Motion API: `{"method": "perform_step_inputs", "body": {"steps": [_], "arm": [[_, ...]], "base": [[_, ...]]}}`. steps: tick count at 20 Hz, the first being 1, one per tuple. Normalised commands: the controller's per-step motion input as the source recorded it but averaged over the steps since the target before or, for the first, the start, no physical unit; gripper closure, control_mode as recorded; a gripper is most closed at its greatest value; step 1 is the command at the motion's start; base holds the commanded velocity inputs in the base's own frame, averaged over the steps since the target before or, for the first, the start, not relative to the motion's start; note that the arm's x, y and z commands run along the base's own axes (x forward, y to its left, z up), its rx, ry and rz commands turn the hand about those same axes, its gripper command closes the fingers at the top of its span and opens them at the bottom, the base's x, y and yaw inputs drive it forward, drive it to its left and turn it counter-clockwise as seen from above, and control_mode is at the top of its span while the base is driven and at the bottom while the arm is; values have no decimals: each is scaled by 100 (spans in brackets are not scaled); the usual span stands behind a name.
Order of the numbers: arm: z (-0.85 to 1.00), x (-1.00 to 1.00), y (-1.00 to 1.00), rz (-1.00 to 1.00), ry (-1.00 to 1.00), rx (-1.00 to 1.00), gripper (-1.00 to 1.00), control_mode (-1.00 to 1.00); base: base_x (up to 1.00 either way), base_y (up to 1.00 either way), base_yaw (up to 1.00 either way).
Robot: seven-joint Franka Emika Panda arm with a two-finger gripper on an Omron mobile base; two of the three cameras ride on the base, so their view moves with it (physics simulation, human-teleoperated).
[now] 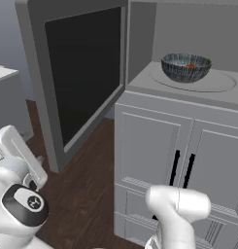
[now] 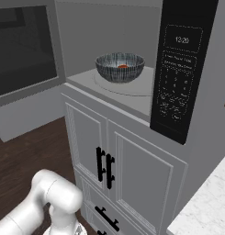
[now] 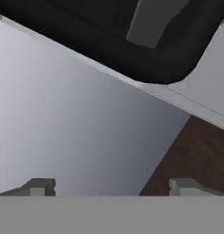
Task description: Pick the tomato from the sink and place it in the bowl. Then pick the bowl and place it in the microwave. Then close the microwave door and press the start button.
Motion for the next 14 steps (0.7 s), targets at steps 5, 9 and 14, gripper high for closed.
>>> {"method": "perform_step_inputs", "body": {"steps": [5,9,14], "arm": [[23,-19,-86,-4,-4,16,-100,-100],[23,-36,-100,-5,-1,23,-100,-100],[26,-41,-100,-5,-1,24,-100,-100]], "base": [[0,0,0],[0,0,0],[0,0,0]]}}
